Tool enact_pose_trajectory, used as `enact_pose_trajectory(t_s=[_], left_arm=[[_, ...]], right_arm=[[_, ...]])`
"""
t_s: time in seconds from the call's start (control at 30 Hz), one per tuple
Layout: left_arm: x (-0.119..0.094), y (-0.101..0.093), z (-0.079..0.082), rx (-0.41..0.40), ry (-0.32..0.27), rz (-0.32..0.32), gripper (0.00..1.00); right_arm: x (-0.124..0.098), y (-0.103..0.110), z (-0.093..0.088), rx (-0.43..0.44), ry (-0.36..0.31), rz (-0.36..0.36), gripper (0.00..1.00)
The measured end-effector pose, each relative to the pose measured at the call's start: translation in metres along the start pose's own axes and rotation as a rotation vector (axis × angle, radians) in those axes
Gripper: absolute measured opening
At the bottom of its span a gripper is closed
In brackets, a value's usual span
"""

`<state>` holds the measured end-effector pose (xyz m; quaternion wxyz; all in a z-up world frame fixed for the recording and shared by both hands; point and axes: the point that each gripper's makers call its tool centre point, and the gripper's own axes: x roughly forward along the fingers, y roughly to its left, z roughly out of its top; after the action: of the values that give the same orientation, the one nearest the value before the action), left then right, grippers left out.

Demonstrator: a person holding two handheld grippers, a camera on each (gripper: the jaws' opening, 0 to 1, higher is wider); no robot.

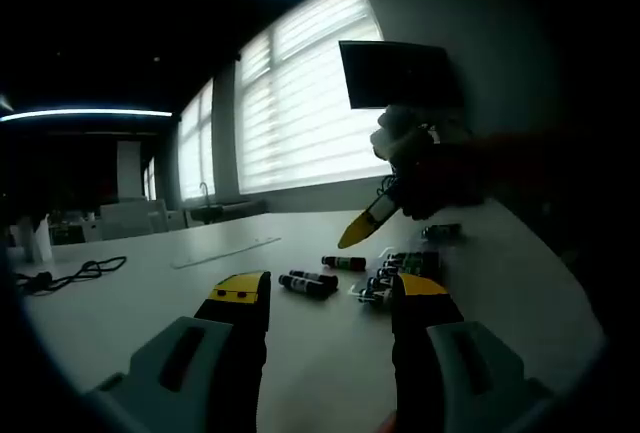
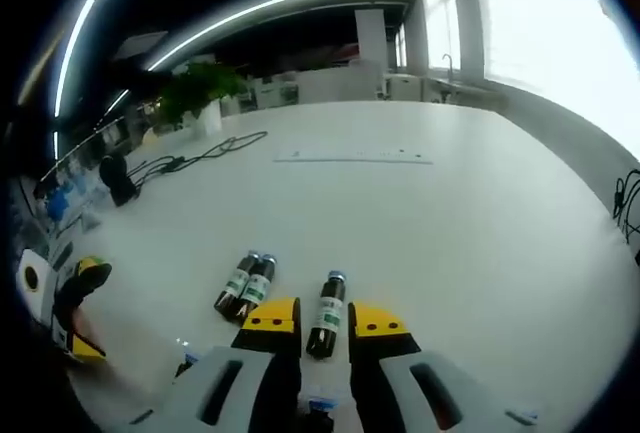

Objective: Grip medicine bottles put into box

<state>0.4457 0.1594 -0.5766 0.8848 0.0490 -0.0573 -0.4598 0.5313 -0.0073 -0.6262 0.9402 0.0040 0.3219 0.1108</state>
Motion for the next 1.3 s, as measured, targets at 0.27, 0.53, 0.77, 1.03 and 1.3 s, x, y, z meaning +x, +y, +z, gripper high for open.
enact_pose_trajectory(t_s=[0.27,0.53,0.77,1.03,1.3], left_arm=[[0.000,0.001,0.001,-0.005,-0.004,0.001,0.41],[0.000,0.001,0.001,-0.007,-0.006,0.002,0.41],[0.000,0.001,0.001,-0.008,-0.006,0.004,0.41],[0.000,0.001,0.001,-0.007,-0.006,0.003,0.41],[0.000,0.001,0.001,-0.006,-0.005,0.004,0.41]], right_arm=[[0.006,0.002,-0.006,-0.002,0.019,-0.010,0.16],[0.009,0.006,-0.013,-0.019,0.040,-0.013,0.15],[0.009,0.006,-0.018,-0.018,0.047,-0.020,0.13],[0.007,0.006,-0.019,-0.007,0.043,-0.038,0.08],[0.004,0.006,-0.020,0.014,0.051,-0.047,0.07]])
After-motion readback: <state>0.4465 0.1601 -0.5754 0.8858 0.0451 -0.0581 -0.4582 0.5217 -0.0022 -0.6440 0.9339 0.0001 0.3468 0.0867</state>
